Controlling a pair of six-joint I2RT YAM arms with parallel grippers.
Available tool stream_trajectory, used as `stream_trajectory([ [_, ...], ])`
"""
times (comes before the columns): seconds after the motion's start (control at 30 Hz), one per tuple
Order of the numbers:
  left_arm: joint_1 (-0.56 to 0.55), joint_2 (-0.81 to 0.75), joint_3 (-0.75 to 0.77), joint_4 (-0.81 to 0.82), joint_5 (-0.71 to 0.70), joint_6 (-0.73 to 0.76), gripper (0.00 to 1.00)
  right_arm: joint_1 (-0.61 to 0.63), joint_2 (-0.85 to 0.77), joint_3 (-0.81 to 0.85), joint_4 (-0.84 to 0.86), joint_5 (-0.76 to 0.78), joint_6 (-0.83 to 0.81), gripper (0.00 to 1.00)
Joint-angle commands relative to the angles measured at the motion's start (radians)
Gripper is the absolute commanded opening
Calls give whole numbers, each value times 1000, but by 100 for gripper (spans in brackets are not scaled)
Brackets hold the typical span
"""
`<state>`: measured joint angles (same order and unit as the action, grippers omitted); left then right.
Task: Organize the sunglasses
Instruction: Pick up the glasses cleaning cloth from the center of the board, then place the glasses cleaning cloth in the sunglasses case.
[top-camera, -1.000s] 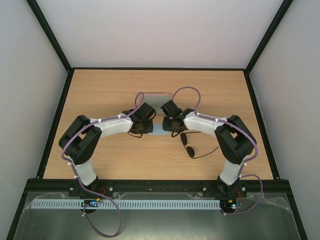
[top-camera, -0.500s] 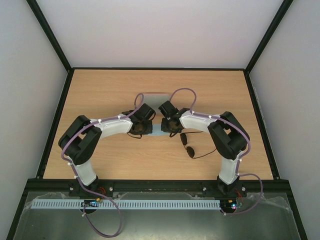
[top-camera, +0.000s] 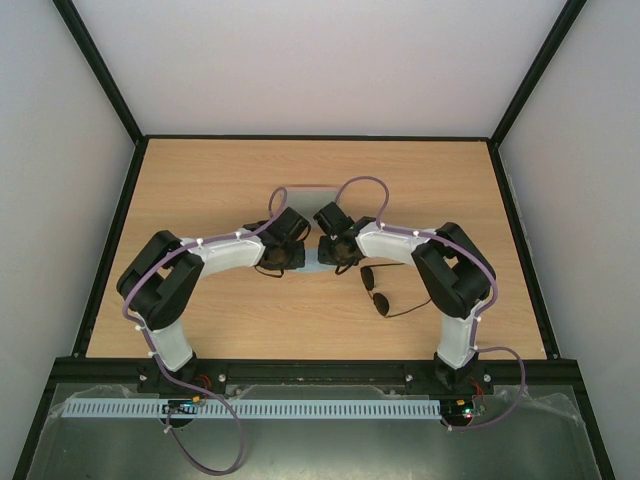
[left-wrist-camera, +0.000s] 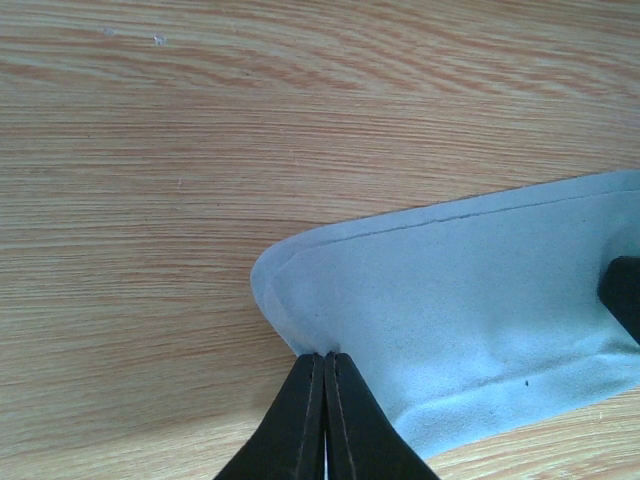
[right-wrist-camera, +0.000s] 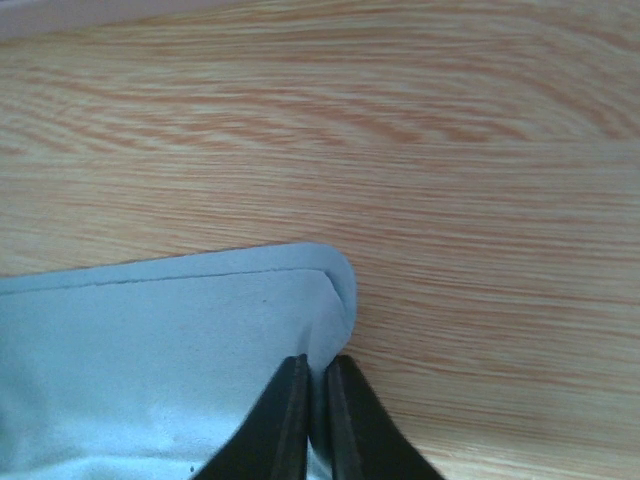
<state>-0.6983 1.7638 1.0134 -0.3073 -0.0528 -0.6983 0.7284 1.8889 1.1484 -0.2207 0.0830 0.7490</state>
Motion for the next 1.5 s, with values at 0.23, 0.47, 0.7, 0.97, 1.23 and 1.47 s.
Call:
stream_trajectory([
  [0.23,49,-8,43,-45,1,34,2,8,-4,47,-120,32,-9,1],
  [0.47,67,5,128,-85,1,54,2,-21,-10,94,-140,32,-23,1],
  [0.7,103,48,237,-117,4,77,2,-69,27,198,-174,19,-64,1],
  [0.97,178,128,404,-151,12,108,2,-140,133,473,-279,10,-141,1],
  [1.23,226,214,485,-153,13,111,2,-181,260,667,-362,-3,-196,1],
  [1.47,227,255,462,-112,14,99,2,-186,288,648,-335,-17,-206,1],
])
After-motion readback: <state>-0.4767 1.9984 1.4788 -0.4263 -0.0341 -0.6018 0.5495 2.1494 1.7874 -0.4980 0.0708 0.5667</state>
